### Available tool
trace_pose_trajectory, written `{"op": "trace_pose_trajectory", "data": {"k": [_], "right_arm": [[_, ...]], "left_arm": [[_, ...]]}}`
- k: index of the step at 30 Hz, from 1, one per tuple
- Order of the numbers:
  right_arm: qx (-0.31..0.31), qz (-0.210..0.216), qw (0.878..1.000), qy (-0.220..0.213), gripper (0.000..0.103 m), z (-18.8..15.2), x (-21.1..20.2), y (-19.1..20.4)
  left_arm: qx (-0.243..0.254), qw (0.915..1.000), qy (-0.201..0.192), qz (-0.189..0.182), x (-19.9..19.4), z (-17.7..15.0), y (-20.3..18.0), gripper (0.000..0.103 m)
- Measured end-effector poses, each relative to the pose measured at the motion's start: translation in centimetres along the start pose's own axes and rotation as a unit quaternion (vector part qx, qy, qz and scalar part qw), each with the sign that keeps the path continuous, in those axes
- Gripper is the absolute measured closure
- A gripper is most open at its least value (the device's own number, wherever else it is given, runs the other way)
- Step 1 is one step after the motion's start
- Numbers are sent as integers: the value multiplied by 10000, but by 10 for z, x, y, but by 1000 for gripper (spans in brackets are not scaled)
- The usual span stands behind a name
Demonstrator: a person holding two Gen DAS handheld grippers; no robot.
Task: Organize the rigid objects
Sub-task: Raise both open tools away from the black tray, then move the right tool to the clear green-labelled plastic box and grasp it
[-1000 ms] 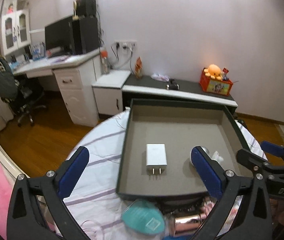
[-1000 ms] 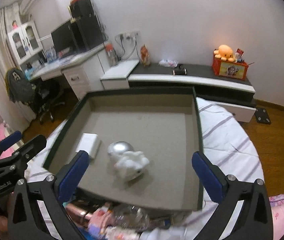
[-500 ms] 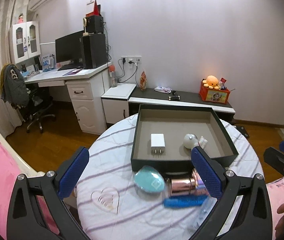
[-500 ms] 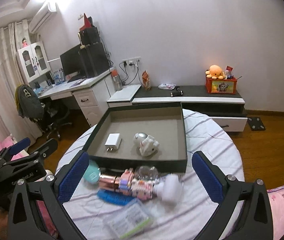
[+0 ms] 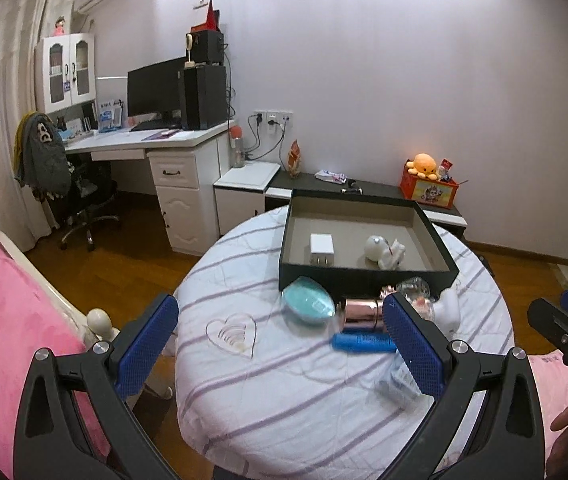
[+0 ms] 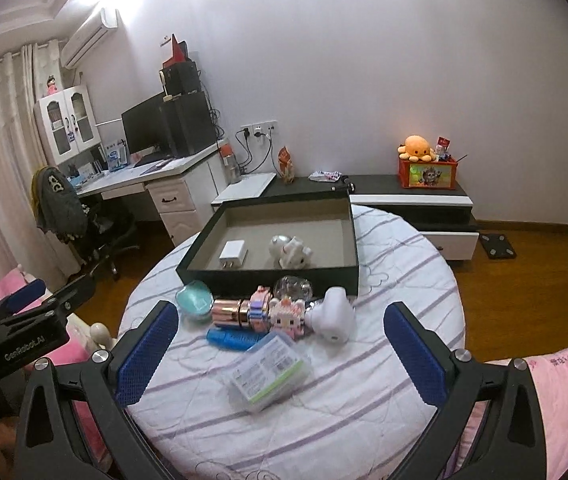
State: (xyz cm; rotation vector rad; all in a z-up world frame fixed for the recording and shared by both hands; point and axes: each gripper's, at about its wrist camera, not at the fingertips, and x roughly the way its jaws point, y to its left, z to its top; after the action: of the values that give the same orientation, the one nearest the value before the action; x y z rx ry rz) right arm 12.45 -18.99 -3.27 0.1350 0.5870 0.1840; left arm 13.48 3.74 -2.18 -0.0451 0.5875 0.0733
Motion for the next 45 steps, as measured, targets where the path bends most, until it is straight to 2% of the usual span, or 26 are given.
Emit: {"op": "trace_pose_trajectory", "data": {"k": [8, 17, 31, 39, 45], "right_arm": [[-97, -53, 9999, 75, 0, -11, -3, 10], [-84, -118, 9991, 389, 0, -24, 11, 11], [-137, -152, 9875, 1560, 0, -62, 97, 14], [86, -163, 9818, 1892, 0, -74, 136, 15], [231, 32, 9818, 1885, 0, -75, 150, 12]], "left_arm": [[-52, 9998, 165, -45, 3, -13, 5, 0], [-119, 9990, 431, -80, 22, -21, 11, 0], [-91, 9942, 1068, -56, 84, -44, 17, 0], [14, 9915, 1301, -78, 112, -49, 10, 0], [63, 9892, 1455, -143, 130, -53, 2, 0]]}}
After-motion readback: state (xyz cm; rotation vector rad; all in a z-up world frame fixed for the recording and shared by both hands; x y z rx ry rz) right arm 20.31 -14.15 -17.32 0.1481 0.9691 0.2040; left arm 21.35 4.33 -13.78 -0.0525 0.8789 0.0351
